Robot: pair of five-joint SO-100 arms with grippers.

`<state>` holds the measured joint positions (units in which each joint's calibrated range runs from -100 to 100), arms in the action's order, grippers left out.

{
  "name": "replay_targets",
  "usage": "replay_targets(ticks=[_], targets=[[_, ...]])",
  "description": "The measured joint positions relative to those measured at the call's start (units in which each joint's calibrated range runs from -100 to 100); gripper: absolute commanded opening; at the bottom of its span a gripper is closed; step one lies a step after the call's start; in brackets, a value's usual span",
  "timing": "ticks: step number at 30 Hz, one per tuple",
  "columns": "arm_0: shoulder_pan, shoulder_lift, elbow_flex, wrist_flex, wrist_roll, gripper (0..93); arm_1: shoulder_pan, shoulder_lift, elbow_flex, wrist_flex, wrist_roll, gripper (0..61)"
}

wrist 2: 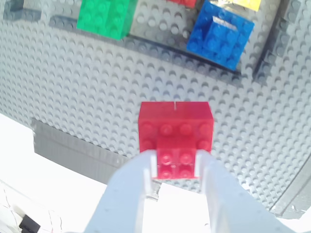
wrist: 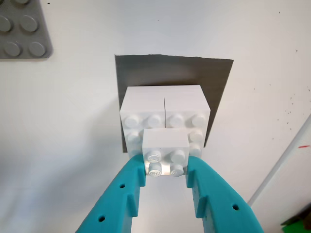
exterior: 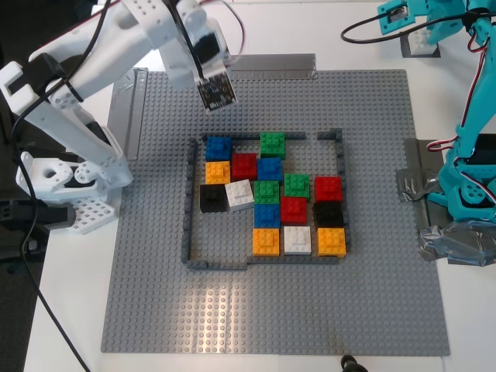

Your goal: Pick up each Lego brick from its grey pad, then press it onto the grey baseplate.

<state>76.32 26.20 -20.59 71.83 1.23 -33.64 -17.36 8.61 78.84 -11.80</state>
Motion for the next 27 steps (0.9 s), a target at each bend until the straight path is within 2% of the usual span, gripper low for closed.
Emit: replay_targets(ticks=[12, 18, 27], targets=[[-0.37, -2.7, 0.29, -0.09, 0.26, 0.0, 8.91, 1.99, 1.74, -5.47, 1.08, 0.1], [-2.15, -8.96, 0.59, 1.13, -0.16, 0.0, 10.82, 5.09, 2.03, -7.8, 0.49, 0.1], [-7.99, -20.71, 0.59, 15.13, -0.1, 0.0, 11.73, 7.94, 4.45, -10.3, 0.49, 0.1]])
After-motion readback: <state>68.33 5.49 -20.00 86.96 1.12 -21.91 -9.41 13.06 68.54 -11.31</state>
